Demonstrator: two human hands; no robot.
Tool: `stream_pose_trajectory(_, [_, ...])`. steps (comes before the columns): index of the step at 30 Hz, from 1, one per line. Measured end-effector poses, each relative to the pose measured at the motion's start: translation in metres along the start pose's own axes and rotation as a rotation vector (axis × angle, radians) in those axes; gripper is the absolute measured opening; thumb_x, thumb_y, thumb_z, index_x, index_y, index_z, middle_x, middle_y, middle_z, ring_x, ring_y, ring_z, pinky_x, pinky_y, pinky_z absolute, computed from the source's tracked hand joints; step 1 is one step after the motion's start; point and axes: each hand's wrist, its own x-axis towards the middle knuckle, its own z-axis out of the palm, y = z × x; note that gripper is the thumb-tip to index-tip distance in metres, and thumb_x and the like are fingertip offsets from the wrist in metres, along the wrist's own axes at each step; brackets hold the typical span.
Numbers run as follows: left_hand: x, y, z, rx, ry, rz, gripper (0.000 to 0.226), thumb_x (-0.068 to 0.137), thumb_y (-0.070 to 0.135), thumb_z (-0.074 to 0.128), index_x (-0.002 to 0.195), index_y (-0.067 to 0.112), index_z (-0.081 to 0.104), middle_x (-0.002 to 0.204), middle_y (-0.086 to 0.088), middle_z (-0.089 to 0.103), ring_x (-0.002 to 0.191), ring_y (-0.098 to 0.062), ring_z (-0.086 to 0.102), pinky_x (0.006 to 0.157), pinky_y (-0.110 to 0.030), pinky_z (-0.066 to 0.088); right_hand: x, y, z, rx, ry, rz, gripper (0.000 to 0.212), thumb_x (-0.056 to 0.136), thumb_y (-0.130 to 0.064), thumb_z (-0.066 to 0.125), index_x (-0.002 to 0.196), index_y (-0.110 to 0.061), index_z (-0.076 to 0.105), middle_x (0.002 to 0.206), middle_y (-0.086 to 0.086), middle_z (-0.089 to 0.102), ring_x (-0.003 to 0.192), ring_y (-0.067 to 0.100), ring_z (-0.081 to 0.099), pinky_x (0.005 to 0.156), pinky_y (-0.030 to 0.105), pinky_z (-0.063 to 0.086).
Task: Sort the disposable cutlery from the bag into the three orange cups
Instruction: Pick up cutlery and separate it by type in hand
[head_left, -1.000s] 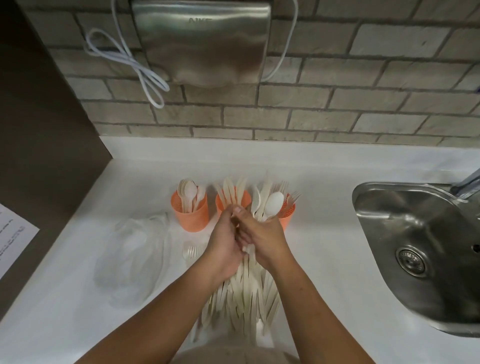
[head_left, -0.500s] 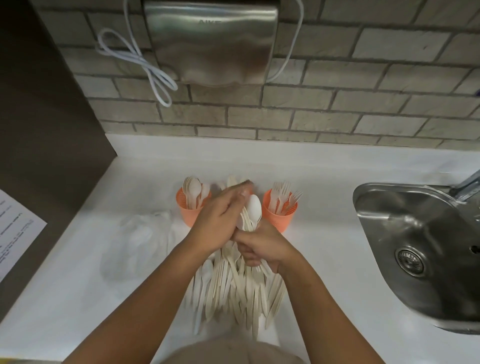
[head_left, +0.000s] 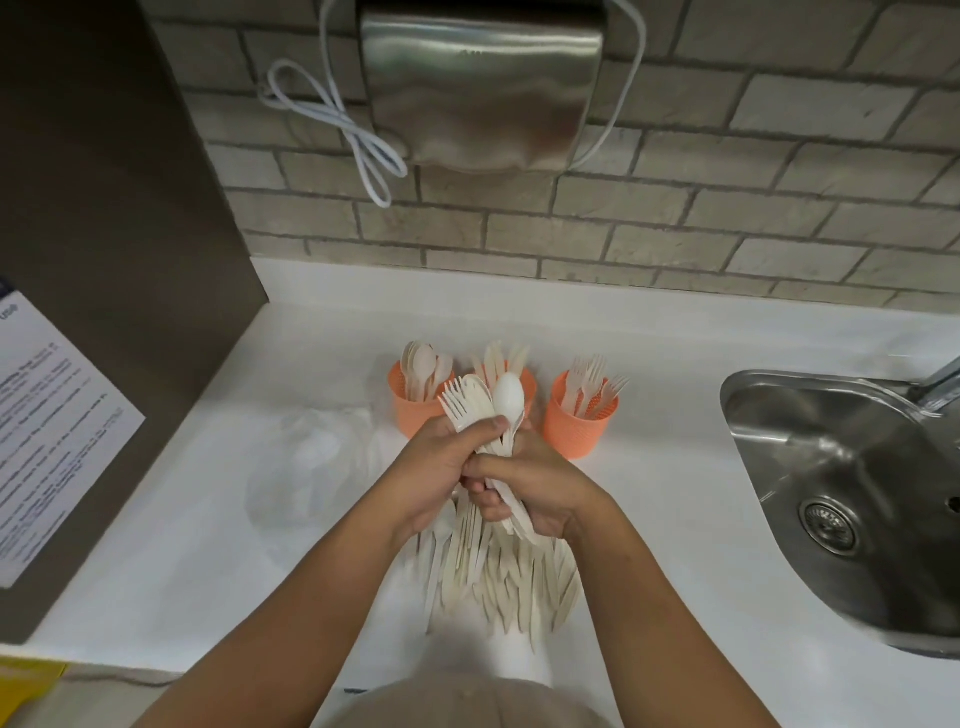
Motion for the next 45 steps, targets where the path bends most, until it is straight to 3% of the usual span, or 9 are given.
stream_pose_trajectory(4, [-0.01,-0.007,-0.009,-0.086,0.004,-0.001,0.035,0.104,0.034,0.058,0.115,0.005,0.076,0.059,-0.014,0.063,0.044,-0.026,0.044,0.049,-0.03,0.043,-0.001,0.003,0.009,-0.01,-0.037,0.062,0.024,0.085,-0.02,0.058,0.096,0.0,0.064,0.073,0.016,0.056,0.063,0.025,0.055,0.058,0.035,0.049])
stream_pose_trajectory(8, [-0.011,-0.009,-0.022,-0.354,0.142,-0.017,0.032,0.104,0.025,0.059,0.124,0.001,0.068,0.103,-0.017,0.077,0.075,-0.033,0.071,0.071,-0.041,0.058,-0.007,-0.004,0.001,-0.376,0.06,0.15,0.046,0.091,-0.046,0.05,0.095,-0.007,0.074,0.087,0.011,0.073,0.077,0.023,0.067,0.073,0.039,0.058])
stream_pose_trajectory(10, [-0.011,-0.011,-0.03,-0.448,0.138,-0.024,0.029,0.104,0.021,0.06,0.127,0.004,0.064,0.1,-0.012,0.074,0.081,-0.024,0.071,0.081,-0.042,0.058,-0.007,-0.011,-0.004,-0.466,0.281,0.083,0.05,0.089,-0.052,0.049,0.097,-0.009,0.075,0.085,0.008,0.072,0.073,0.022,0.066,0.071,0.04,0.056])
stream_pose_trajectory(13, [-0.015,-0.012,-0.034,-0.45,0.09,-0.05,0.024,0.104,0.021,0.059,0.121,0.005,0.065,0.085,-0.008,0.066,0.064,-0.017,0.058,0.064,-0.03,0.053,0.0,-0.021,-0.003,-0.361,0.484,-0.092,0.028,0.1,-0.035,0.054,0.107,-0.014,0.071,0.084,0.005,0.064,0.067,0.018,0.059,0.067,0.04,0.053])
stream_pose_trajectory(18, [-0.013,-0.016,-0.041,-0.474,0.006,-0.115,0.033,0.104,0.026,0.06,0.132,0.009,0.06,0.077,-0.002,0.056,0.049,-0.008,0.04,0.046,-0.02,0.035,0.017,-0.019,0.019,-0.348,0.338,-0.218,0.019,0.103,-0.016,0.057,0.113,-0.016,0.073,0.086,0.0,0.064,0.07,0.019,0.063,0.066,0.033,0.052])
stream_pose_trajectory(31, [0.002,-0.007,-0.07,-0.342,0.083,-0.068,0.036,0.103,0.032,0.061,0.124,0.004,0.069,0.09,-0.013,0.071,0.06,-0.017,0.058,0.051,-0.025,0.047,0.052,-0.011,0.032,-0.312,0.432,-0.316,0.02,0.094,0.001,0.061,0.107,-0.01,0.072,0.085,0.012,0.071,0.077,0.016,0.073,0.069,0.029,0.054])
stream_pose_trajectory(36, [0.011,0.0,-0.074,-0.308,0.022,-0.14,0.037,0.103,0.037,0.06,0.116,0.005,0.072,0.097,-0.013,0.075,0.061,-0.019,0.061,0.049,-0.025,0.045,0.063,-0.018,0.018,-0.334,0.556,-0.408,0.016,0.094,-0.001,0.062,0.096,-0.013,0.072,0.071,0.006,0.066,0.07,0.032,0.068,0.07,0.042,0.055])
stream_pose_trajectory(41, [0.025,0.0,-0.083,-0.441,-0.199,-0.28,0.032,0.099,0.044,0.061,0.112,0.015,0.069,0.081,-0.004,0.058,0.044,-0.006,0.043,0.037,-0.016,0.03,0.064,-0.029,0.006,-0.291,0.447,-0.419,0.011,0.094,-0.006,0.071,0.104,-0.011,0.07,0.095,0.024,0.067,0.074,0.022,0.062,0.07,0.032,0.057])
stream_pose_trajectory(45, [0.032,-0.002,-0.09,-0.511,-0.292,-0.38,0.032,0.097,0.045,0.06,0.087,0.019,0.076,0.077,-0.001,0.056,0.039,-0.001,0.04,0.035,-0.012,0.025,0.069,-0.026,0.007,-0.307,0.414,-0.475,0.014,0.093,-0.003,0.071,0.106,-0.006,0.07,0.102,0.01,0.074,0.087,0.016,0.065,0.08,0.027,0.054])
